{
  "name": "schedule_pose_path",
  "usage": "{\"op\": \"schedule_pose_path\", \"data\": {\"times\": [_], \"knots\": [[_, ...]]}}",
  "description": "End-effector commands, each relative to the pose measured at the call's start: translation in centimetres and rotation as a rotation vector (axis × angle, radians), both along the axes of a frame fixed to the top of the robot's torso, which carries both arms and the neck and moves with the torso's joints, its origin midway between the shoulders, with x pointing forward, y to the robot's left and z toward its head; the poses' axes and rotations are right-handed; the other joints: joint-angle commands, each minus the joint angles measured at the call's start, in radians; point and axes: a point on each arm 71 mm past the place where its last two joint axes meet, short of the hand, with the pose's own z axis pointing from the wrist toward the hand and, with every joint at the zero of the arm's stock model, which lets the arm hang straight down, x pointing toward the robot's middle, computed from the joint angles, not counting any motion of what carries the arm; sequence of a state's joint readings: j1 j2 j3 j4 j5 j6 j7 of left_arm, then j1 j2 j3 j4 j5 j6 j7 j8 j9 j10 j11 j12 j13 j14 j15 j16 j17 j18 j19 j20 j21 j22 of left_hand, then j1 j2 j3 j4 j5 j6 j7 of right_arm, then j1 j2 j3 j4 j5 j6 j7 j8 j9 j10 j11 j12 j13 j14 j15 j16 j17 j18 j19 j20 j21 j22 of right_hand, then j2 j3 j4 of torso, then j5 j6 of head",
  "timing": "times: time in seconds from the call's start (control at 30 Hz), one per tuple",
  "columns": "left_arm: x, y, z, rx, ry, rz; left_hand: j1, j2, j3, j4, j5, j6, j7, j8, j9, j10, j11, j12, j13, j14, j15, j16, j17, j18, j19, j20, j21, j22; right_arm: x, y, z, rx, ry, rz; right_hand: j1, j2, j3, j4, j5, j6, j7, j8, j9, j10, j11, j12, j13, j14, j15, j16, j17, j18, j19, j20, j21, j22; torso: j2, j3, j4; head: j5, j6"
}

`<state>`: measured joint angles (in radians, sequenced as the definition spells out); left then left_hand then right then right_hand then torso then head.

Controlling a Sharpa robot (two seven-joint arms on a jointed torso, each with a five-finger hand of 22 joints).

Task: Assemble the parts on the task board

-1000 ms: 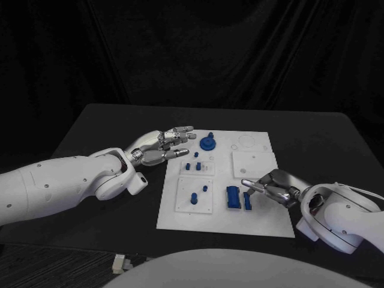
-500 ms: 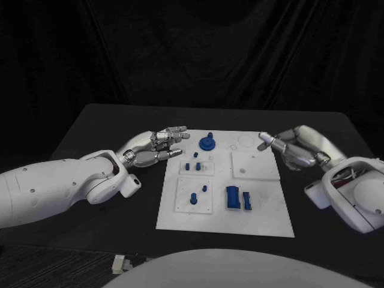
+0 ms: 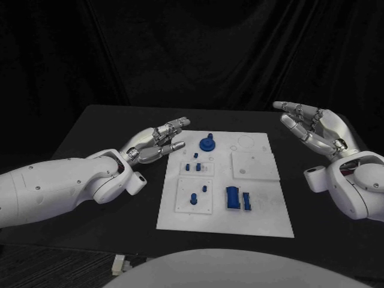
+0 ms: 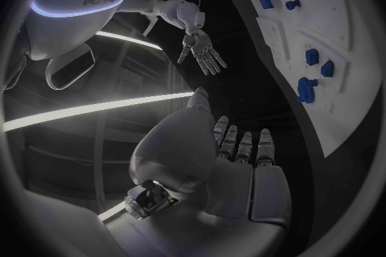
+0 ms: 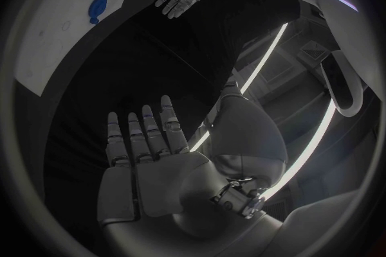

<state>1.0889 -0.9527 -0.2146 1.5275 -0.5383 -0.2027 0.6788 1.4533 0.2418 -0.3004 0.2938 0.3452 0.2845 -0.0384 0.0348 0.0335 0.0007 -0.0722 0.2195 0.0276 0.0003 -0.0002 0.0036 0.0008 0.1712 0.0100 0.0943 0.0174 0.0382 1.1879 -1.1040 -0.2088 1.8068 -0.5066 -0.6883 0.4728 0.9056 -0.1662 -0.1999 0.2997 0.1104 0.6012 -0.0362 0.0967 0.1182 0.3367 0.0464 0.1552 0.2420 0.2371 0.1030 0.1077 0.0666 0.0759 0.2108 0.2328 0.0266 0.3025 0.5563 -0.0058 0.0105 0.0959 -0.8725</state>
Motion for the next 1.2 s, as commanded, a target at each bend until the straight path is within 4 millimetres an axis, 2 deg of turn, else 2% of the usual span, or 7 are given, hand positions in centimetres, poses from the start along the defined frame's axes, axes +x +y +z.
{"op": "schedule_pose_path", "data": {"times": [0.03, 0.07, 0.33, 0.73, 0.8, 0.83, 1.2], "knots": [[0.0, 0.1, 1.0, -0.089, -0.106, 0.024, -0.007, 0.0, -0.003, -0.001, -0.004, 0.0, -0.006, -0.004, -0.001, 0.0, -0.009, -0.003, -0.001, 0.0, -0.005, -0.004, -0.001, -0.006, 0.001, -0.004, -0.007, -0.001, -0.2, 0.2, -0.3, 0.1, -0.009, 0.064, 0.007, -0.014, -0.005, 0.002, -0.012, -0.233, -0.094, -0.014, -0.035, -0.225, -0.093, -0.025, -0.08, -0.216, -0.048, -0.056, -0.035, 0.046, -0.207, -0.022, -0.022, -0.26, -0.004, 0.0006, -0.0027, 0.004, 0.0], [0.0, 0.0, 0.0, -0.002, -0.001, 0.01, -0.436, -0.073, 0.09, -0.088, -0.105, -0.086, 0.038, -0.035, -0.033, -0.001, 0.072, -0.066, -0.028, 0.0, 0.0, -0.004, -0.001, -0.051, -0.01, -0.094, -0.017, -0.038, 0.0, 0.0, -0.3, 0.017, 0.003, 0.009, -0.271, 0.049, 0.059, -0.089, -0.033, -0.212, 0.036, -0.097, -0.04, -0.131, -0.046, -0.05, -0.083, -0.101, -0.103, -0.108, -0.067, -0.076, -0.092, -0.072, -0.027, -0.126, -0.002, 0.0, -0.0011, 0.003, 0.0], [0.9, -0.7, 0.7, -0.041, 0.0, 0.097, -0.684, -0.112, 0.139, -0.137, -0.163, -0.133, 0.038, -0.035, -0.033, -0.001, 0.072, -0.104, -0.028, 0.0, 0.0, -0.004, -0.001, -0.069, -0.01, -0.094, -0.017, -0.038, 1.0, 0.8, -0.6, 0.073, 0.029, -0.027, -0.424, 0.071, 0.094, -0.138, -0.11, -0.327, 0.036, -0.097, -0.118, -0.201, -0.046, -0.078, -0.129, -0.158, -0.103, -0.108, -0.067, -0.076, -0.211, -0.112, -0.027, -0.193, -0.003, 0.0008, -0.0023, -0.011, 0.036], [3.7, -3.7, 3.2, -0.212, 0.11, 0.499, -0.994, -0.164, 0.203, -0.201, -0.237, -0.192, 0.038, -0.035, -0.033, -0.001, 0.072, -0.22, -0.028, 0.0, 0.0, -0.004, -0.001, -0.171, -0.01, -0.094, -0.017, -0.038, 5.0, 5.0, -2.1, 0.335, 0.178, -0.19, -0.618, 0.166, 0.2, -0.205, -0.11, -0.438, 0.036, -0.097, -0.118, -0.255, -0.046, -0.155, -0.242, -0.237, -0.103, -0.108, -0.067, -0.076, -0.211, -0.163, -0.027, -0.303, -0.01, 0.0043, -0.0082, -0.072, 0.206], [3.9, -4.1, 3.4, -0.231, 0.137, 0.548, -1.029, -0.17, 0.21, -0.208, -0.245, -0.199, 0.038, -0.035, -0.033, -0.001, 0.072, -0.22, -0.028, 0.0, 0.0, -0.004, -0.001, -0.171, -0.01, -0.094, -0.017, -0.038, 5.3, 5.5, -2.3, 0.364, 0.198, -0.208, -0.641, 0.166, 0.2, -0.211, -0.11, -0.451, 0.036, -0.097, -0.118, -0.258, -0.046, -0.155, -0.242, -0.237, -0.103, -0.108, -0.067, -0.076, -0.211, -0.233, -0.027, -0.303, -0.01, 0.0048, -0.0089, -0.079, 0.227], [4.0, -4.3, 3.6, -0.242, 0.155, 0.578, -1.053, -0.242, 0.215, -0.213, -0.251, -0.203, 0.038, -0.035, -0.033, -0.001, 0.072, -0.22, -0.028, 0.0, 0.0, -0.004, -0.001, -0.171, -0.01, -0.094, -0.017, -0.038, 5.5, 5.8, -2.5, 0.382, 0.21, -0.219, -0.655, 0.166, 0.2, -0.217, -0.11, -0.459, 0.036, -0.097, -0.118, -0.264, -0.046, -0.155, -0.242, -0.237, -0.103, -0.108, -0.067, -0.076, -0.211, -0.233, -0.027, -0.303, -0.011, 0.0051, -0.0093, -0.084, 0.24], [4.3, -5.0, 3.9, -0.27, 0.208, 0.656, -1.199, -0.242, 0.3, -0.294, -0.345, -0.285, 0.038, -0.035, -0.033, -0.001, 0.072, -0.22, -0.028, 0.0, 0.0, -0.004, -0.001, -0.171, -0.01, -0.094, -0.017, -0.038, 5.8, 6.4, -2.7, 0.415, 0.234, -0.24, -0.746, 0.166, 0.2, -0.3, -0.11, -0.509, 0.036, -0.097, -0.118, -0.337, -0.046, -0.155, -0.242, -0.237, -0.103, -0.108, -0.067, -0.076, -0.211, -0.233, -0.027, -0.303, -0.012, 0.0058, -0.0105, -0.096, 0.273]]}}
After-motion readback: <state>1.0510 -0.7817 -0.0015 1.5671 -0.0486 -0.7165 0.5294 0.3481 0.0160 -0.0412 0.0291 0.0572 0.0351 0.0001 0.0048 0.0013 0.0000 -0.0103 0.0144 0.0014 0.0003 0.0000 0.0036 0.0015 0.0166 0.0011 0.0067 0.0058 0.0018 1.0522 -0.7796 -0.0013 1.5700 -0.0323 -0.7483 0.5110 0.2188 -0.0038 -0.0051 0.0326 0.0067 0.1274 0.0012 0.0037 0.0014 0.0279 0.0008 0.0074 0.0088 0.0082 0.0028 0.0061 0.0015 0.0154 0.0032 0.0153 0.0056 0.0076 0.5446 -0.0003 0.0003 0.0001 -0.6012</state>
